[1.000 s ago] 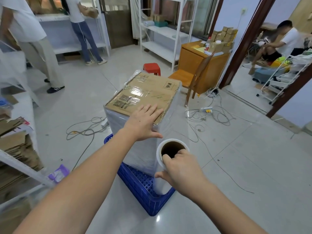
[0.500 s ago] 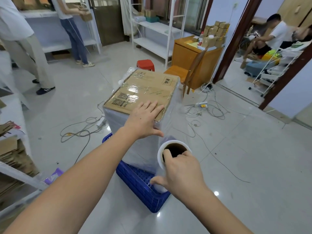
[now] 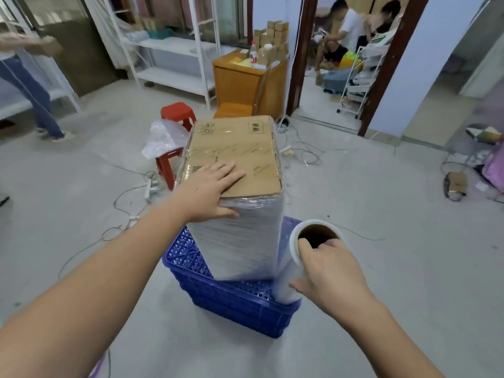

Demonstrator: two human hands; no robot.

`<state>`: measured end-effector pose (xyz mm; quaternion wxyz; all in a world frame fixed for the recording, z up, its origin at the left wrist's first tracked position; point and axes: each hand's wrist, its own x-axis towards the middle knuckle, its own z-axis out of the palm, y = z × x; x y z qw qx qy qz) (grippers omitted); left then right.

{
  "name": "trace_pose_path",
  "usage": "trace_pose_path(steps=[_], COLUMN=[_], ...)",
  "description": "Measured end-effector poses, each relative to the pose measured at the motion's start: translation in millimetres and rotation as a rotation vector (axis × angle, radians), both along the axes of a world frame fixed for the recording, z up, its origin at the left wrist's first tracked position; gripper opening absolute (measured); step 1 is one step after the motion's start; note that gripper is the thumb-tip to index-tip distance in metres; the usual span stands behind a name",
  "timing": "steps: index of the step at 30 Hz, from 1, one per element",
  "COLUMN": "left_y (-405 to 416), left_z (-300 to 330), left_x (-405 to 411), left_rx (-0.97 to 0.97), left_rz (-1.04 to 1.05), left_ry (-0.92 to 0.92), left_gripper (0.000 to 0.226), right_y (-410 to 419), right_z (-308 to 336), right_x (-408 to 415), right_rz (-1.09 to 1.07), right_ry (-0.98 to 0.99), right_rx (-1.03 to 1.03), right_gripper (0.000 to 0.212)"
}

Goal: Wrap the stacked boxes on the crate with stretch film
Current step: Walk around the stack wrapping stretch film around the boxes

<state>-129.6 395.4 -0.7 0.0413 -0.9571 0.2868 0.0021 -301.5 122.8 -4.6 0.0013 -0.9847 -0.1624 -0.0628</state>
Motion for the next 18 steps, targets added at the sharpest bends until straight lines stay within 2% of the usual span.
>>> trace_pose_path(steps=[3, 6, 11, 18], left_y=[-3.0, -11.3, -12.9, -18.6], left_z=[-10.4, -14.2, -15.4, -9.5], left_x=[-1.9, 1.5, 1.9, 0.9], left_rx=[0.054, 0.090, 0.093, 0.056], left_rz=[0.014, 0.017, 0.032, 0.063], left_ry=[-0.099, -0.097, -0.088, -0.069], left_gripper=[0.110, 0.107, 0.104, 0.101], right_y=[4.1, 6.4, 7.6, 21.5], right_z=[-4.9, -7.4, -9.8, -11.0], right_x=[3.5, 7.5, -4.8, -30.8], right_rz=[-0.156, -0.149, 0.035, 0.383], right_ry=[-0.028, -0.090, -0.083, -0.039], right_rx=[0.080, 0.036, -0.048, -0.115], right_gripper=[0.066, 0.061, 0.061, 0.041])
